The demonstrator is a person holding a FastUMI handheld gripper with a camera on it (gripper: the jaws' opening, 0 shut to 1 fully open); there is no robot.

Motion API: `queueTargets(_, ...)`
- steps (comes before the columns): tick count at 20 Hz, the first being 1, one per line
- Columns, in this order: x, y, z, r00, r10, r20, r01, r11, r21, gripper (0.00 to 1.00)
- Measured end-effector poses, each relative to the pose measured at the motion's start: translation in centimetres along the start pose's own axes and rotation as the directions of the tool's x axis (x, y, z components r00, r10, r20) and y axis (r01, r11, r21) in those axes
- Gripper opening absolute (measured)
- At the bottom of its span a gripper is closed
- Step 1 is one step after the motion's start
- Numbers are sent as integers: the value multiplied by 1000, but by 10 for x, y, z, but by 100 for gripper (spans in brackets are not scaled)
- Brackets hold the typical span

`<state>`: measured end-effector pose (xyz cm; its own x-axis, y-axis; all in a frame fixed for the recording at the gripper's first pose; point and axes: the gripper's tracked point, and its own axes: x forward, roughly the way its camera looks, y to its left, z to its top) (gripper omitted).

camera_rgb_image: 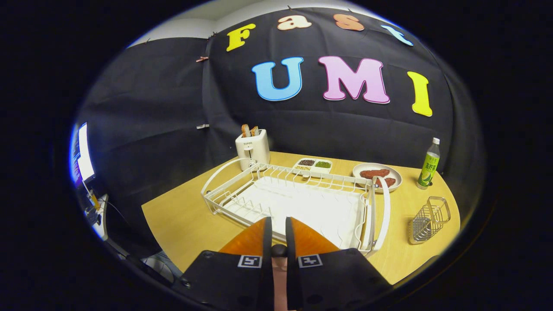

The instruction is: Take the plate from the dish rack, then take the spoon from the basket and place it into the plate.

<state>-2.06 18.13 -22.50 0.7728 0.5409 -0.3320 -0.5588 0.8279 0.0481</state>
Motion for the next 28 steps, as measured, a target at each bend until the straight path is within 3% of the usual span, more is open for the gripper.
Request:
queueTargets(10,-22,3,-30,996,52,-78,-57,996,-63,15)
queueTargets(15,-24,-8,-39,992,13,-127,-9,1000,29,24)
queueTargets(16,-24,-11,-30,994,4,-108,0,999,40,32)
queueTargets(20,-37,-24,12,999,-30,-42,33,997,71,100)
queueTargets(24,-63,-51,63,993,-110,53,105,990,91,98)
queueTargets(28,-99,-89,104,965,-221,143,195,965,175,98)
